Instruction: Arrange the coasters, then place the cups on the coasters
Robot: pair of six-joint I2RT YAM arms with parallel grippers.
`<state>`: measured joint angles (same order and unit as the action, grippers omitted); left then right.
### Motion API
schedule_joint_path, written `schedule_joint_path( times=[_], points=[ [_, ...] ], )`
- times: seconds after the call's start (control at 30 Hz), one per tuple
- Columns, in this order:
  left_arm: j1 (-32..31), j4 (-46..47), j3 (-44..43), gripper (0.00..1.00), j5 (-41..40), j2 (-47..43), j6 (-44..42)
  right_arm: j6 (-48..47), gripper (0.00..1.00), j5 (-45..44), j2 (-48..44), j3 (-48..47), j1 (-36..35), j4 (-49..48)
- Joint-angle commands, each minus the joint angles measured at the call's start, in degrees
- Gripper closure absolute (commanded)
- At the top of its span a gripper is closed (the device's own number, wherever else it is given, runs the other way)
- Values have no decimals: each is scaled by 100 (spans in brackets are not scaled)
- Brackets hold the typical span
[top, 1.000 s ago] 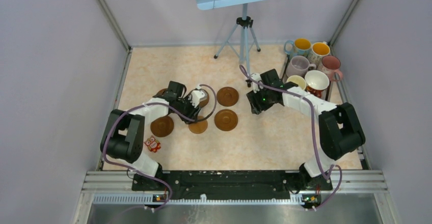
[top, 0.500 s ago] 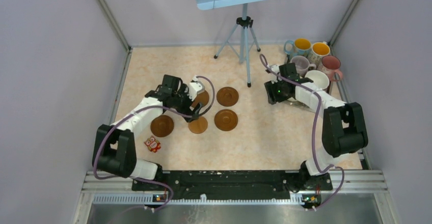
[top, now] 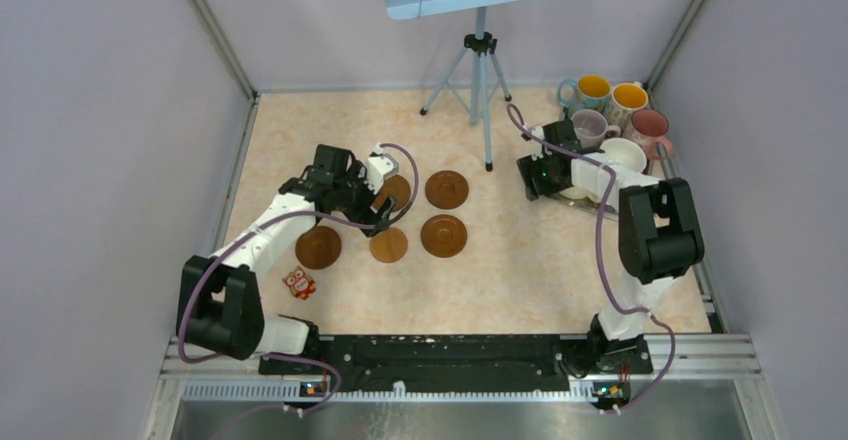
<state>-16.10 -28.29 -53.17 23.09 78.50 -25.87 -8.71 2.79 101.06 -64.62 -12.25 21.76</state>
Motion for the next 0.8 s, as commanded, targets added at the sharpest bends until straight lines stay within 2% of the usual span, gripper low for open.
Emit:
schedule_joint_path(
  times=[0.0,0.27,0.53,0.63,0.77],
  points=[
    [14,81,-155,1,-54,-262,108,104,40,-173,80,-163,-6,-120],
    [10,196,-181,1,-165,-324,194,228,39,132,304,-115,-8,124],
    [12,193,-179,1,-146,-370,225,292,39,313,449,-64,1,-176],
    [10,193,-168,1,-186,-391,210,291,43,559,532,-64,9,-53],
    [15,225,-168,1,-219,-376,188,359,55,834,522,-23,9,126]
  ],
)
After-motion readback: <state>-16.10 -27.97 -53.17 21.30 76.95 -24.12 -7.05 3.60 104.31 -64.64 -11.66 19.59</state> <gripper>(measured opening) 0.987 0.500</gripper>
